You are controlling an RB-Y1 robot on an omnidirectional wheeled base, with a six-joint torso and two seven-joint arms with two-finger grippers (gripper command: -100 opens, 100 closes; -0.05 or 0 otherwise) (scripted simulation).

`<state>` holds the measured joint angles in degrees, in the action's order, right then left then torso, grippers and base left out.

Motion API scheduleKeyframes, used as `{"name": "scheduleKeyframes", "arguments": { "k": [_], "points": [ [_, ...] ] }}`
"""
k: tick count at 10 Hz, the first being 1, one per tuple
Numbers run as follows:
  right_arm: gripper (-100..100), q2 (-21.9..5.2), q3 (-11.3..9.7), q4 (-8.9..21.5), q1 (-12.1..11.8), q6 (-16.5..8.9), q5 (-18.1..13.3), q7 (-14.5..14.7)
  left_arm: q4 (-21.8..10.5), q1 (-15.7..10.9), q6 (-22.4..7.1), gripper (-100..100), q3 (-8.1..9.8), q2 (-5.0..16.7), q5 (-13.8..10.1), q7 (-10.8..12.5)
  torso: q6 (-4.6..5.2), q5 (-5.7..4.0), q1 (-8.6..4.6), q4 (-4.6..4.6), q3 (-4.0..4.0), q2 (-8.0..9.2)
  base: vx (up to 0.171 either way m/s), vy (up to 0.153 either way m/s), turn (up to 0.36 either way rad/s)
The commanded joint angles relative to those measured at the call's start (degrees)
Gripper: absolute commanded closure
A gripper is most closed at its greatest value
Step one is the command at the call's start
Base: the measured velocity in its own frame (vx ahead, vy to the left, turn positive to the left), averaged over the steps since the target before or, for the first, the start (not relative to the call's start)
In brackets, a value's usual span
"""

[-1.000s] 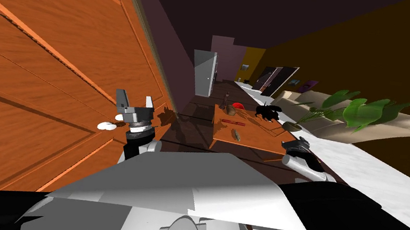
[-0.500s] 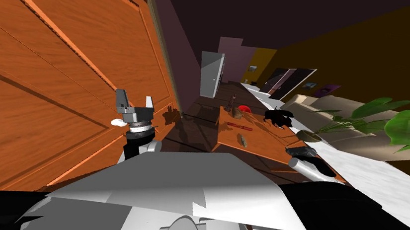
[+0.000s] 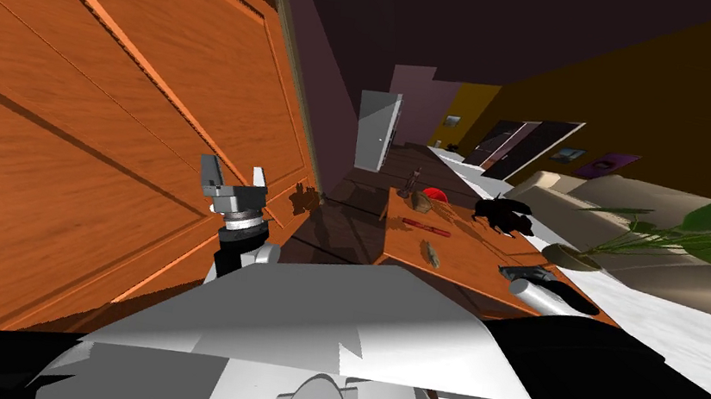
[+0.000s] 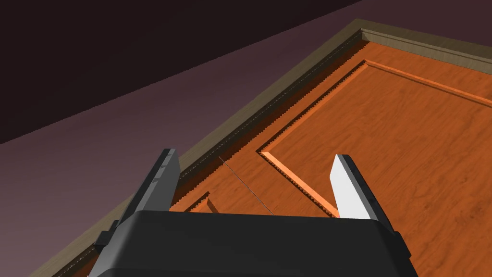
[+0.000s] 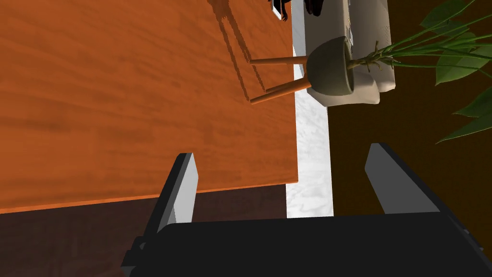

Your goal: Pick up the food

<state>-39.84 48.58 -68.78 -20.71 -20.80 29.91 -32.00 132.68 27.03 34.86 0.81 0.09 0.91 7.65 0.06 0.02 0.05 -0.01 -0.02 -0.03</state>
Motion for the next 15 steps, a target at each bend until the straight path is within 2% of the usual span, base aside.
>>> {"name": "scheduleKeyframes", "arguments": {
  "k": [1,2,3,4,5,6,7,8,9,10,12,13,14,15],
  "points": [
    [-100,-0.2,0.1,1.7,0.3,-0.4,0.1,-0.3,0.0,0.0,0.0,0,0.0,0.0,0.0,0.0,0.0,0.0,0.0,0.0,0.0,0.0,0.026,0.019,-0.006],
    [-100,-1.4,0.6,4.1,0.7,-2.8,1.9,-2.1,0.0,0.0,0.0,0,0.0,0.0,0.0,0.0,0.04,0.0,-0.02,0.02,0.06,0.11,0.04,0.028,0.245],
    [-100,-1.4,0.6,5.6,0.7,-2.8,1.9,-2.1,0.0,0.0,0.0,0,-0.01,0.0,0.0,0.0,-0.07,0.01,0.01,0.02,0.04,0.06,0.053,0.023,0.172],
    [-100,-2.5,1.0,7.4,1.1,-5.1,3.6,-3.9,0.0,0.0,0.0,0,0.0,0.0,0.0,0.0,0.02,0.0,0.0,0.01,0.02,0.04,0.073,0.031,0.232],
    [-100,-2.5,1.0,9.6,1.1,-5.1,3.6,-3.9,0.0,0.0,0.0,0,0.0,0.0,0.0,0.0,-0.05,0.02,0.01,0.0,-0.02,-0.04,0.07,0.025,0.134],
    [-100,-3.5,1.2,11.1,1.6,-7.3,5.2,-5.7,0.0,0.0,0.0,0,0.0,0.0,0.0,0.0,0.01,0.01,0.01,-0.01,-0.02,-0.04,0.082,0.018,0.234],
    [-100,-3.5,1.2,12.8,1.6,-7.3,5.2,-5.7,0.0,0.0,0.0,0,0.0,0.0,0.0,0.0,-0.04,0.01,-0.01,-0.01,-0.05,-0.08,0.063,0.002,0.154],
    [-100,-4.3,1.3,15.5,2.0,-9.4,6.9,-7.3,0.0,0.0,0.0,0,0.0,0.0,0.0,0.0,0.01,-0.01,-0.06,-0.01,-0.02,-0.03,0.067,0.011,0.243],
    [-100,-4.3,1.3,17.4,2.0,-9.4,6.9,-7.3,0.0,0.0,0.0,0,0.0,0.0,0.0,0.0,-0.04,0.0,-0.04,-0.01,-0.02,-0.04,0.056,0.002,0.131],
    [-100,-5.1,1.3,18.9,2.3,-11.5,8.4,-9.0,0.0,0.0,0.0,0,0.0,0.0,0.0,0.0,0.05,-0.01,-0.05,0.0,0.01,0.02,0.065,0.001,0.215],
    [-100,-5.1,1.3,21.1,2.3,-11.5,8.4,-9.0,0.0,0.0,0.0,0,0.01,0.0,0.0,0.0,0.04,-0.01,-0.09,0.0,0.01,0.02,0.04,-0.011,0.055],
    [-100,-5.1,1.3,21.1,2.3,-11.5,8.4,-9.0,0.0,0.0,0.0,0,0.01,0.0,0.0,0.0,0.07,-0.01,-0.08,0.02,0.07,0.13,0.005,0.001,-0.025],
    [-100,-5.6,1.2,23.3,2.7,-13.5,9.8,-10.5,0.0,0.0,0.0,0,0.01,0.0,0.0,0.0,0.06,0.0,-0.05,0.04,0.12,0.22,0.035,-0.006,0.231],
    [-100,-5.6,1.2,23.1,2.7,-13.5,9.8,-10.5,0.0,0.0,0.0,0,0.0,0.0,0.0,0.0,-0.02,0.0,-0.06,0.04,0.08,0.14,0.046,-0.017,0.125]
  ]
}}
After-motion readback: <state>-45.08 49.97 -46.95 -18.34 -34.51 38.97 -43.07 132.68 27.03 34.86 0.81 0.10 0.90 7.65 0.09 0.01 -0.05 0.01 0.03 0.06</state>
